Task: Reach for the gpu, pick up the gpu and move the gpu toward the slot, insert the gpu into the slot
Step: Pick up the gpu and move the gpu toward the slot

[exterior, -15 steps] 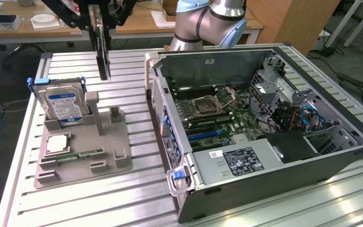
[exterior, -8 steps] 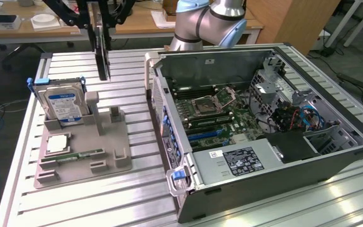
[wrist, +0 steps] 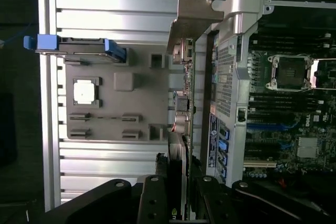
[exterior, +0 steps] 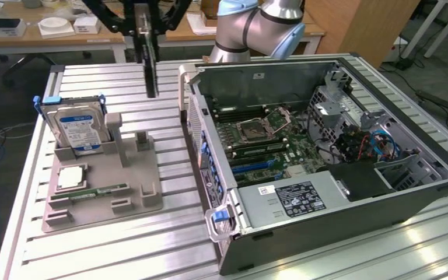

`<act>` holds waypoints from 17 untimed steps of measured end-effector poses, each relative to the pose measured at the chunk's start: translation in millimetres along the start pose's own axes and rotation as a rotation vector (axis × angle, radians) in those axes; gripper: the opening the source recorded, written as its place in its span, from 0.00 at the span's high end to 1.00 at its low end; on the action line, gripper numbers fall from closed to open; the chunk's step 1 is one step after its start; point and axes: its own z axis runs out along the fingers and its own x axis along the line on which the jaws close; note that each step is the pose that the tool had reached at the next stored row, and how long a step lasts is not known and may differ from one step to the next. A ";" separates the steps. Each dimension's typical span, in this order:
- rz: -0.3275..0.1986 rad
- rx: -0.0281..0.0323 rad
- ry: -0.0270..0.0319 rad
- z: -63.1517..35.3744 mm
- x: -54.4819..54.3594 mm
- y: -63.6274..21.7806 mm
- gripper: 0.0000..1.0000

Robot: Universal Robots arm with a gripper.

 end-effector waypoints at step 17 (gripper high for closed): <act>0.000 0.0000 -0.0001 10.3 -77.1 -0.8 0.74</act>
